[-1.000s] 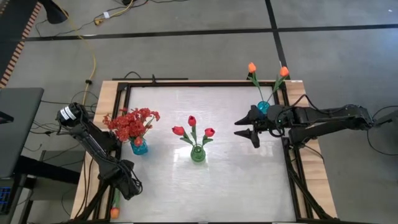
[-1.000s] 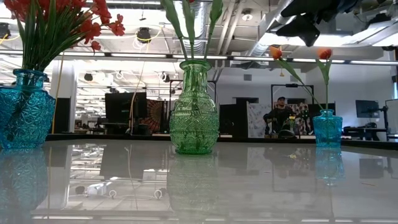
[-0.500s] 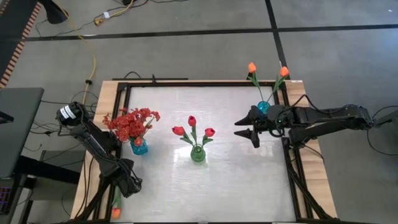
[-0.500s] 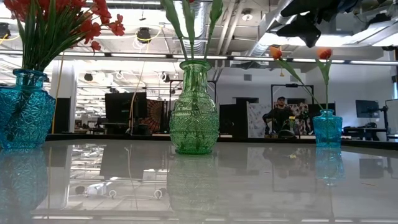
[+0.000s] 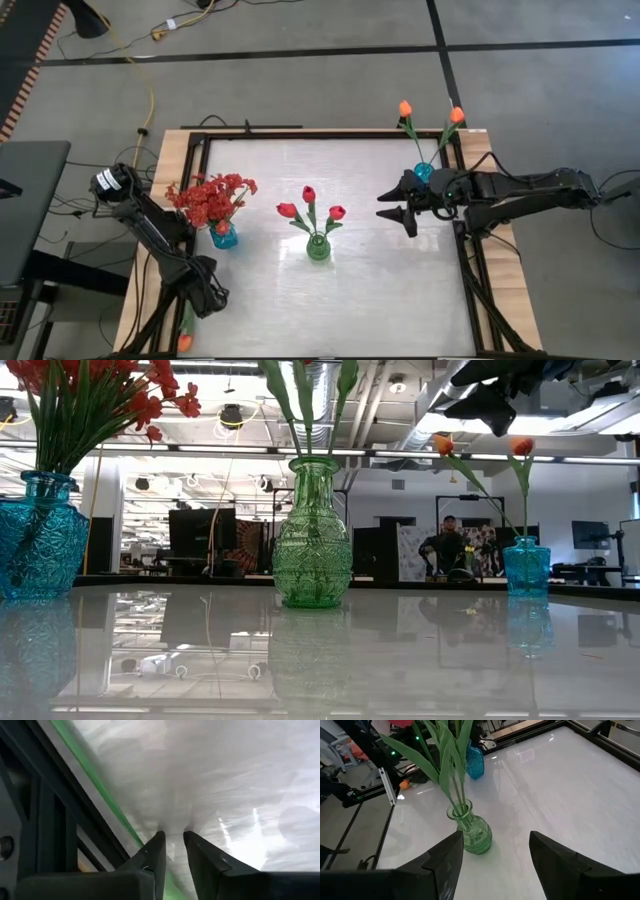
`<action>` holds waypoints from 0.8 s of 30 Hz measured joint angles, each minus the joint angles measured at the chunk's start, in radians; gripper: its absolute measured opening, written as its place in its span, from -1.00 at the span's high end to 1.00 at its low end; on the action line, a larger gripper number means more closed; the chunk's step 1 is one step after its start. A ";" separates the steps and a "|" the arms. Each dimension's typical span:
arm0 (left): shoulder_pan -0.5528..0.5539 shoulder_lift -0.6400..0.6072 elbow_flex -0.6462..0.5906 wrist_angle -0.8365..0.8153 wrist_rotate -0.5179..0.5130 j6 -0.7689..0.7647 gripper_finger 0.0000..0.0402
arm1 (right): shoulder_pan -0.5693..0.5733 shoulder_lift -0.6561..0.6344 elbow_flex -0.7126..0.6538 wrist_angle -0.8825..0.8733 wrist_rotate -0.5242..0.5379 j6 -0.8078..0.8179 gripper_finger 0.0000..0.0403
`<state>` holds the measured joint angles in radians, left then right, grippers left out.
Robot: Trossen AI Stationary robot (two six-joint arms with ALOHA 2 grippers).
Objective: Sort flowers into vase by color
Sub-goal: Put the orange flower into the right blue vase
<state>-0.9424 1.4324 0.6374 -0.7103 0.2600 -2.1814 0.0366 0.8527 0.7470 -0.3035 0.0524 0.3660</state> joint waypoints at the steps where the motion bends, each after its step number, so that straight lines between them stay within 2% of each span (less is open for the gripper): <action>1: 0.000 -0.002 0.006 -0.009 -0.004 0.011 0.70 | -0.001 0.000 0.000 0.000 0.000 0.000 -0.26; 6: 0.000 -0.029 0.056 -0.111 -0.023 0.025 0.72 | -0.014 0.000 0.000 0.000 0.004 0.000 -0.26; 14: 0.002 -0.050 0.081 -0.118 -0.038 0.015 0.64 | -0.041 0.000 0.000 0.000 0.004 -0.007 -0.26; 19: 0.002 -0.051 0.081 -0.094 -0.037 0.037 0.49 | -0.040 0.000 0.000 -0.001 0.003 -0.008 -0.26; 24: -0.008 -0.048 0.078 -0.085 -0.036 0.026 0.23 | -0.039 0.000 0.000 -0.001 0.003 -0.008 -0.26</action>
<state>-0.9506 1.3847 0.7153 -0.7956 0.2236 -2.1555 -0.0028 0.8524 0.7471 -0.3046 0.0555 0.3584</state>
